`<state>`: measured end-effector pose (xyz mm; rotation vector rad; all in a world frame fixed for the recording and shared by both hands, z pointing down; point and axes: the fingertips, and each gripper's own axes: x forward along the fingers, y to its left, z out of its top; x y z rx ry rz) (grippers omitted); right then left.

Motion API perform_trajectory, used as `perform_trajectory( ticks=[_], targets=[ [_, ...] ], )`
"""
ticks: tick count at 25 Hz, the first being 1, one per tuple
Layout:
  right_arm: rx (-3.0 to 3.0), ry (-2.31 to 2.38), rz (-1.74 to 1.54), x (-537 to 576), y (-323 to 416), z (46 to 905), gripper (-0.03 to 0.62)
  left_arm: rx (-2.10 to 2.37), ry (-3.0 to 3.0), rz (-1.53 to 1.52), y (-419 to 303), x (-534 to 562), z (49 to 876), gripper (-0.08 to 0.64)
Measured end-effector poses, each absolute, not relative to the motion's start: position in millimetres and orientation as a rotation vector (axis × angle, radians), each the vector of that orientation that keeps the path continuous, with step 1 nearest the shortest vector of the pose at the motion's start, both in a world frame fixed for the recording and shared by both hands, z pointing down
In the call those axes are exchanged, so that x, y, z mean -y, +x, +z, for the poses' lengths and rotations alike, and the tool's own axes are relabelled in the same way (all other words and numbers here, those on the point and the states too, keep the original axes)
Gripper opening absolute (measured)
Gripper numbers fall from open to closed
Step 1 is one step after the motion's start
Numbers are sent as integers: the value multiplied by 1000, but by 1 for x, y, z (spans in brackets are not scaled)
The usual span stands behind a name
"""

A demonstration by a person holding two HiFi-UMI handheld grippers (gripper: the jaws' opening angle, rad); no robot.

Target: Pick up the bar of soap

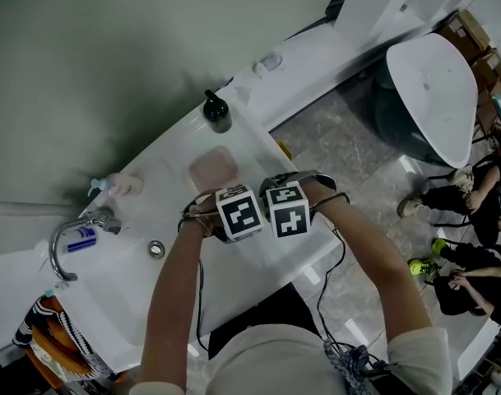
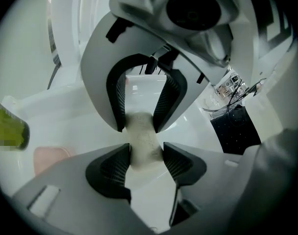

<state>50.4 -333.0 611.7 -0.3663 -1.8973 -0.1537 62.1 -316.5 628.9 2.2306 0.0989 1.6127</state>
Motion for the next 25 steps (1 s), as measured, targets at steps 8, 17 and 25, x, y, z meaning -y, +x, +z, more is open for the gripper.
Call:
perform_trajectory(
  ticks=[8,17,25],
  targets=[
    [1896,-361,-142,334,55,620,230,-110,2232,1642,66,317,638,227],
    [1893,-373,-128,334,55,621,232,-94,2239,1599,66,317,637,235],
    [1864,-390,-115,334,60,627,232,-85,2247,1590,67,316,637,264]
  ],
)
